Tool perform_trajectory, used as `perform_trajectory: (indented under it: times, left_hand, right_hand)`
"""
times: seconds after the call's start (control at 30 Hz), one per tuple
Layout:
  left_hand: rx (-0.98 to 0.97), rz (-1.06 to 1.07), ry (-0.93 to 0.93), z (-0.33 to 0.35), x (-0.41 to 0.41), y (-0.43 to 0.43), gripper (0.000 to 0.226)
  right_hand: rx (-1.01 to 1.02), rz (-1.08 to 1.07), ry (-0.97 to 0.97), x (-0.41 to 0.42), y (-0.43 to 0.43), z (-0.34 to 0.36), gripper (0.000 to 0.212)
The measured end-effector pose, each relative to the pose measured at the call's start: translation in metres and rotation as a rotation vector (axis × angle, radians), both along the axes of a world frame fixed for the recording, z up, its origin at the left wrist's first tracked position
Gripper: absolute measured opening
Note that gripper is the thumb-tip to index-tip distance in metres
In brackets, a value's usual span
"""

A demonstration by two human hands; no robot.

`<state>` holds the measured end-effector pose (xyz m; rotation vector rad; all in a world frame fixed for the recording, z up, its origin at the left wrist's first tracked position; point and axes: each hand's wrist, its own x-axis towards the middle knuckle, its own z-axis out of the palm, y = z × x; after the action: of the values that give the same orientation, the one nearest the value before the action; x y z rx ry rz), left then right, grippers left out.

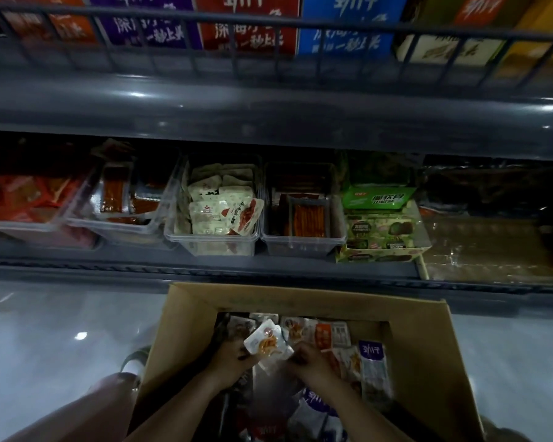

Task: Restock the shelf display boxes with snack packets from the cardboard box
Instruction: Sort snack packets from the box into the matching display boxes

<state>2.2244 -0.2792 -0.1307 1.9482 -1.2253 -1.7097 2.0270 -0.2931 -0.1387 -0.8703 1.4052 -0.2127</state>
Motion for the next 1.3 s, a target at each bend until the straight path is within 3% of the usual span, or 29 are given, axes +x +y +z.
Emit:
perform_trajectory:
  times: [0.17,0.3,0.4,0.53,0.63,0.73,0.8,0.87,0.97,1.13,1.3]
  left_hand:
    - [-0.052,-0.035,0.081,0.051,-0.019,-0.022,0.015]
    - [-0.052,-0.098,0.097,0.112,-0.029,-0.035,0.011]
    - [-0.054,-0.14,0.166,0.169,-0.034,-0.037,0.02]
    - [-0.148,-0.109,0.224,0.238,-0.034,-0.028,0.023]
    - [-0.164,-0.009,0.394,0.278,-0.035,-0.017,0.046]
    - [-0.143,0.203,0.668,0.308,-0.043,0.001,0.034]
    - [-0.147,0.261,0.743,0.319,-0.053,0.012,0.033]
    - [-0.21,0.247,0.677,0.327,-0.062,0.02,0.037]
    - [-0.325,0.224,0.562,0.338,-0.065,0.023,0.035]
    - [-0.371,0.305,0.559,0.347,-0.047,0.012,0.029]
    - [-0.373,0.237,0.501,0.35,-0.034,0.001,0.022]
  right_hand:
    - [0.002,-0.015,-0.085,-0.021,-0.003,0.065,0.019]
    - [-0.028,-0.006,-0.116,-0.035,-0.011,0.121,0.052]
    - [-0.081,-0.072,-0.173,-0.039,-0.014,0.166,0.036]
    - [-0.214,-0.139,-0.221,-0.035,-0.007,0.228,0.042]
    - [-0.294,-0.312,-0.281,-0.039,0.005,0.268,0.051]
    - [-0.359,-0.42,-0.359,-0.042,0.017,0.306,0.062]
    - [-0.405,-0.437,-0.437,-0.04,0.024,0.325,0.046]
    - [-0.433,-0.437,-0.467,-0.034,0.03,0.339,0.035]
    - [-0.474,-0.424,-0.433,-0.032,0.031,0.348,0.035]
    - [-0.472,-0.597,-0.394,-0.056,0.012,0.361,0.023]
    - [-0.628,-0.304,-0.221,-0.075,0.006,0.377,0.03]
